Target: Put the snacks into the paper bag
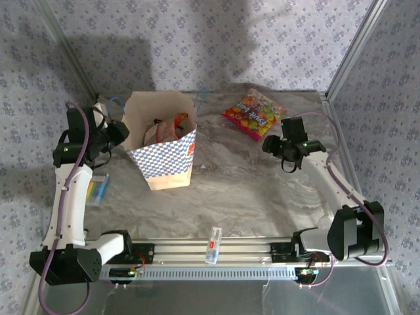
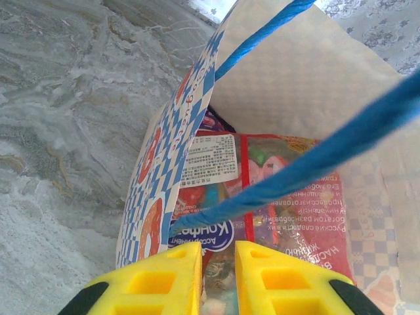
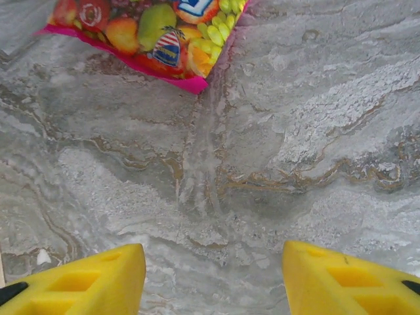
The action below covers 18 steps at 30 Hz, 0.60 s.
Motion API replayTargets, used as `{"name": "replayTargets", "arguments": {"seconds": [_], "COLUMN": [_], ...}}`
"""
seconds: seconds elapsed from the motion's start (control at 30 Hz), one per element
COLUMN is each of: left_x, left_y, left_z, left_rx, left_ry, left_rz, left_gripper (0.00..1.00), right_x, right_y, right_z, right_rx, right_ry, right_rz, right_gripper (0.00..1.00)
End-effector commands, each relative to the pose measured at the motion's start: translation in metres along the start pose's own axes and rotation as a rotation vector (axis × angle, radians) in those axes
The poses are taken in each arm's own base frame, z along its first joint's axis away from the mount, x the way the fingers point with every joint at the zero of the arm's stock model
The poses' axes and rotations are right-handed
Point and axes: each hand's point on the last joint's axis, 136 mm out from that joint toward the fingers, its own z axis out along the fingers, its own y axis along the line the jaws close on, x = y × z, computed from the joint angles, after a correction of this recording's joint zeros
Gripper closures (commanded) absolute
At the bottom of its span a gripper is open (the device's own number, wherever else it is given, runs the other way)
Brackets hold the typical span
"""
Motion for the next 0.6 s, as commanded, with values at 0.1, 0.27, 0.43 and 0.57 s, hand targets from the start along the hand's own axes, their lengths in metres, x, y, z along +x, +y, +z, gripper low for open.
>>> {"name": "replayTargets", "arguments": {"seconds": [0.1,0.27,0.43,0.57], "left_x": [0.008,0.011,0.013,0.014], "left_y": [0.004,0.005,0.008,0.008], "left_z": [0.000,0.004,0.006,0.008], "left_rx": [-0.033,-0.037,-0.056,-0.061], "left_ry": [0.024,0.033,0.046,0.048], "left_rz": [0.006,0.009,0.013,0.015], "left_gripper": [0.79,0.78,0.78,0.77], "right_x": [-0.001,-0.006,-0.017,-0.028], "right_y": [-0.005,-0.008,-0.006,-0.003], "right_z": [0.021,0.035,0.051,0.065], "right_rx": [0.025,0.053,0.076,0.091], "right_ry": [0.041,0.066,0.087,0.098], "right_rz": [-0.009,-0.035,-0.078,-0.100], "right_gripper": [0.44,0.45,0.48,0.50]}}
